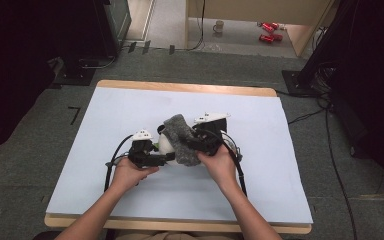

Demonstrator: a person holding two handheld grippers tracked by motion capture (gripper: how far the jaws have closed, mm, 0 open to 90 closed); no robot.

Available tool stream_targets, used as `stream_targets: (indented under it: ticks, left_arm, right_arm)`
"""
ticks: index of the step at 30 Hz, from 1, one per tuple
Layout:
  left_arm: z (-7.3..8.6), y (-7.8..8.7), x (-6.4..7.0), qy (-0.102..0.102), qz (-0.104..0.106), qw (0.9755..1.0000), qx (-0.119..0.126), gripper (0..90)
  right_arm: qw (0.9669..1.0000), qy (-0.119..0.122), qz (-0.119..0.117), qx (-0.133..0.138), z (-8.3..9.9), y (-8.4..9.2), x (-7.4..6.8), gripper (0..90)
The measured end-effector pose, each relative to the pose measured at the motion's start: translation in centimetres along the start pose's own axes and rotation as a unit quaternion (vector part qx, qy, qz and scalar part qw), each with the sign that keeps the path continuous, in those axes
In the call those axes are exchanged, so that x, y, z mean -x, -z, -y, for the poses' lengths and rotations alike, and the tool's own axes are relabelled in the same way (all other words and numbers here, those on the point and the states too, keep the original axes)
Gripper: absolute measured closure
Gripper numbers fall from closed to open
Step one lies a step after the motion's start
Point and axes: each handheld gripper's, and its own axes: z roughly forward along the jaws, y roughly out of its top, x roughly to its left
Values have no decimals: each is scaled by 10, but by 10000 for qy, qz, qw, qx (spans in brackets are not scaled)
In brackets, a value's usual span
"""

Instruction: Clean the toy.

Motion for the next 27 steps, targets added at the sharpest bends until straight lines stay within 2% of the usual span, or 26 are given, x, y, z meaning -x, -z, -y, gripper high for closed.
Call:
stream_targets:
  ticks: [3,10,14,27]
  left_arm:
    - [0,0,0,-27,-21,10000,6,358]
    - [-1,0,-2,18,33,10000,-34,357]
    - [-1,1,-4,70,59,9999,-49,356]
    - [-4,0,-5,47,97,9999,-64,353]
  right_arm:
    - [9999,-146,8,-28,0,7,9,733]
    - [9997,-222,34,-6,-2,19,21,747]
    - [9993,-366,72,73,-3,30,29,746]
    - [9948,-912,320,324,3,67,63,747]
